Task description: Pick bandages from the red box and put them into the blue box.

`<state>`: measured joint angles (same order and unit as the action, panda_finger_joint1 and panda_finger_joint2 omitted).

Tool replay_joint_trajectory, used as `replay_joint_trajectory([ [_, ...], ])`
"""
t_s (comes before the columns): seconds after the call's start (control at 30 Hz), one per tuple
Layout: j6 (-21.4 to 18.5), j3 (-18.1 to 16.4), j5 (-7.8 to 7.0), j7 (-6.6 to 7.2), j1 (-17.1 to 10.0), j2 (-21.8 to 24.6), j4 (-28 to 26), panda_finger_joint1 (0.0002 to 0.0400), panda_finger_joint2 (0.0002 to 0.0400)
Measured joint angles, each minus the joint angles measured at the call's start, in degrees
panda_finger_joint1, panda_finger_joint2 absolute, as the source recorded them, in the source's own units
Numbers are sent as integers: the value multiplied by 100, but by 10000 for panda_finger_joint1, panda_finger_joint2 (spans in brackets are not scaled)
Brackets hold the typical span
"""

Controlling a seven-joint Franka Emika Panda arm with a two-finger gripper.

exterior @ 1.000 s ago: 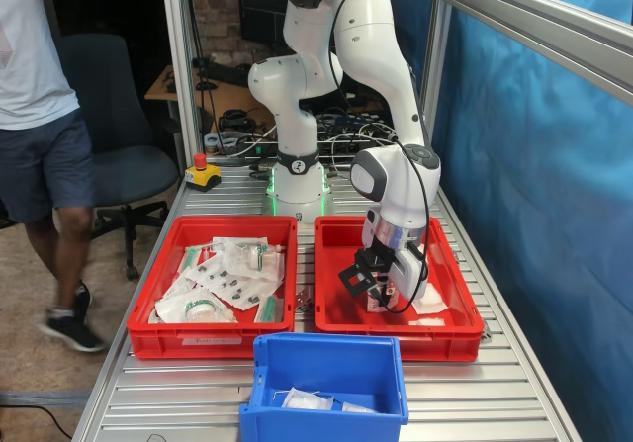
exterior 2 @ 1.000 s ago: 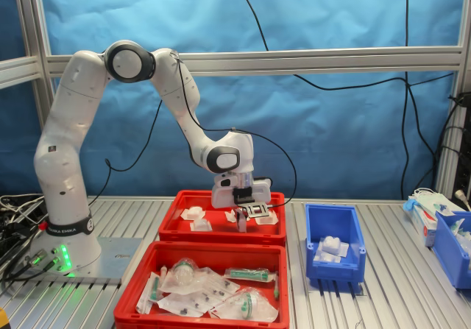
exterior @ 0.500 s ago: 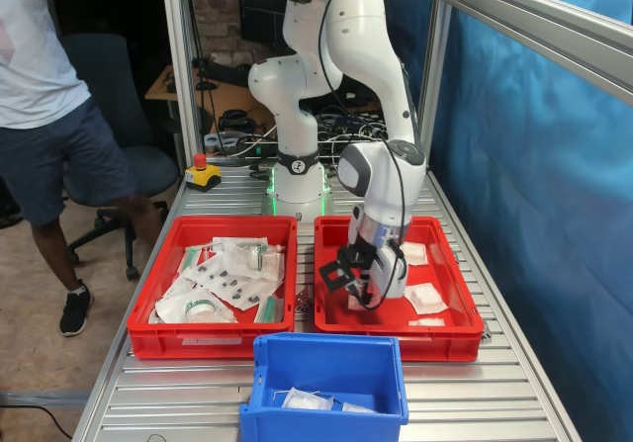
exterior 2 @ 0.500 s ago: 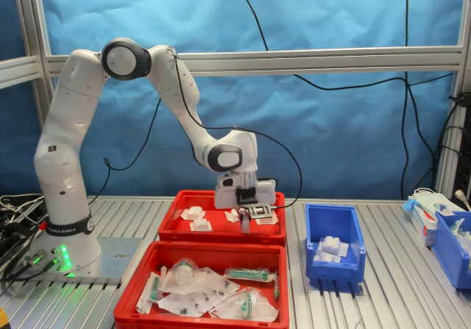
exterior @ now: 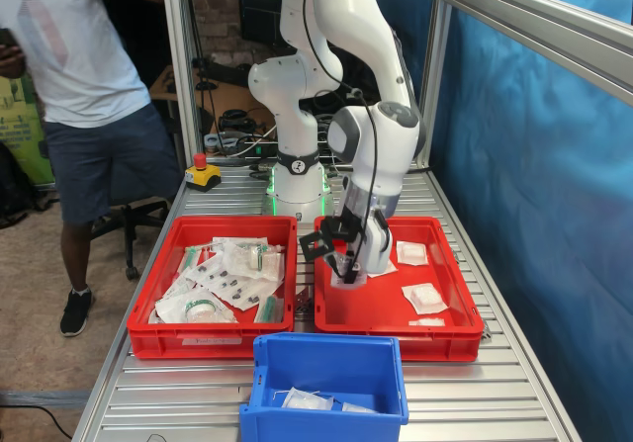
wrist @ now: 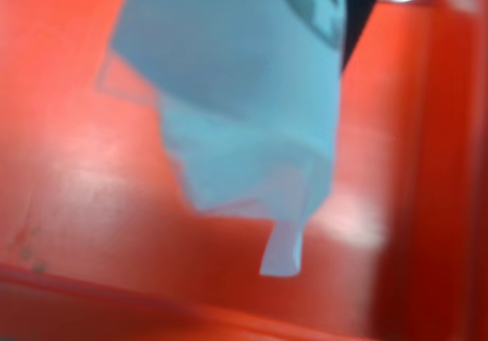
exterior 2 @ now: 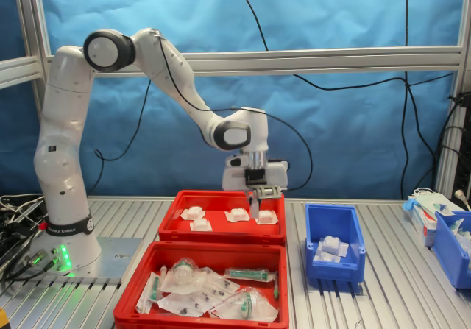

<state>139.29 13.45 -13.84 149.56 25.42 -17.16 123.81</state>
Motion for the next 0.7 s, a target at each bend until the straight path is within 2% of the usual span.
replay_joint_trajectory([
  [0.23,-536,188,21,0,0,199,-619,67,67],
  [0.3,-608,235,76,0,0,216,-750,67,67],
  [0.37,-756,342,215,-1,0,223,-1038,67,67],
  [0.53,-914,489,327,-13,0,222,-1396,67,67],
  [0.7,-1004,636,507,-24,0,218,-1744,67,67],
])
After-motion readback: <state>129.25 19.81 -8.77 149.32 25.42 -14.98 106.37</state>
